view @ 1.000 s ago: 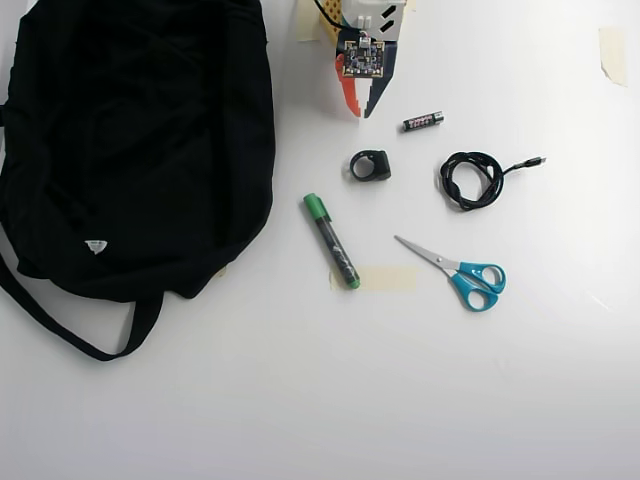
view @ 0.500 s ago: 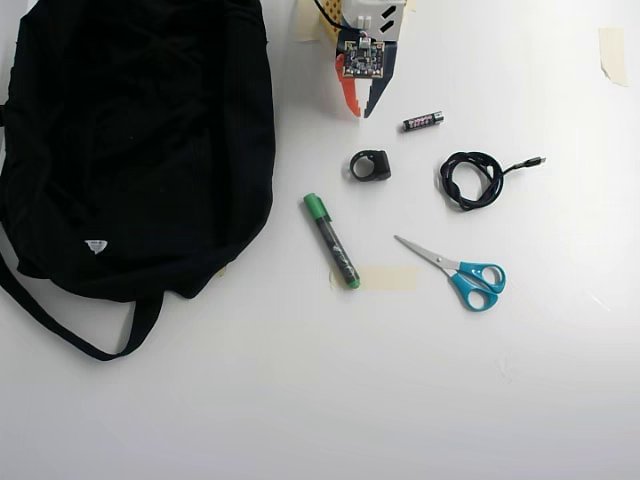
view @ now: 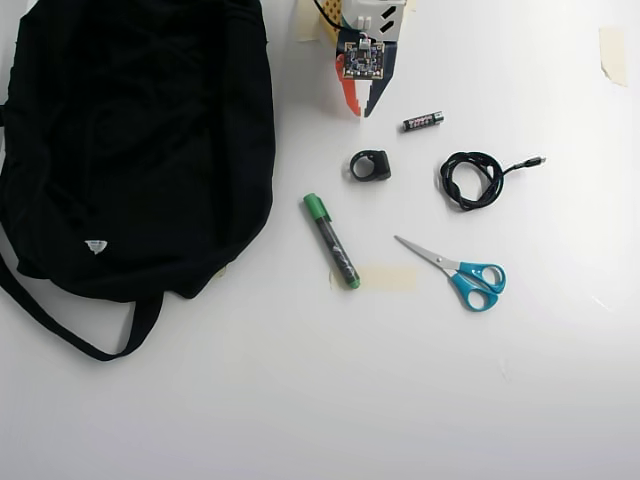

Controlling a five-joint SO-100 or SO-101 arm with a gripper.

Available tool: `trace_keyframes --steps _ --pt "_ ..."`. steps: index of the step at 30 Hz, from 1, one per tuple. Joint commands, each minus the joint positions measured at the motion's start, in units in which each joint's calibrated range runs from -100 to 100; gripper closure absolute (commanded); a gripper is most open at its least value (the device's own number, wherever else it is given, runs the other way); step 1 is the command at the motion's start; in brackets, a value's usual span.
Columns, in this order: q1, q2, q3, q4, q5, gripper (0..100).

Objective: Put the green marker into the black bag

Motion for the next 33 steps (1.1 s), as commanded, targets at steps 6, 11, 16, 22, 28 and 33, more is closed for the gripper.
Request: trace_keyframes --steps 6,11,16,22,28,33 --pt "-0.52 4.98 -4.94 -2.85 -0.03 98" --pt "-0.52 4.98 -6.20 -3.97 -0.09 98" --pt "-0.59 5.06 -6.65 -4.83 -0.09 98" --pt "-1.26 5.23 -7.46 -5.52 -0.09 98" --pt "-1.26 11.12 -10.96 -7.41 -0.14 98" --pt "-1.26 15.27 -15.18 -7.41 -0.19 97"
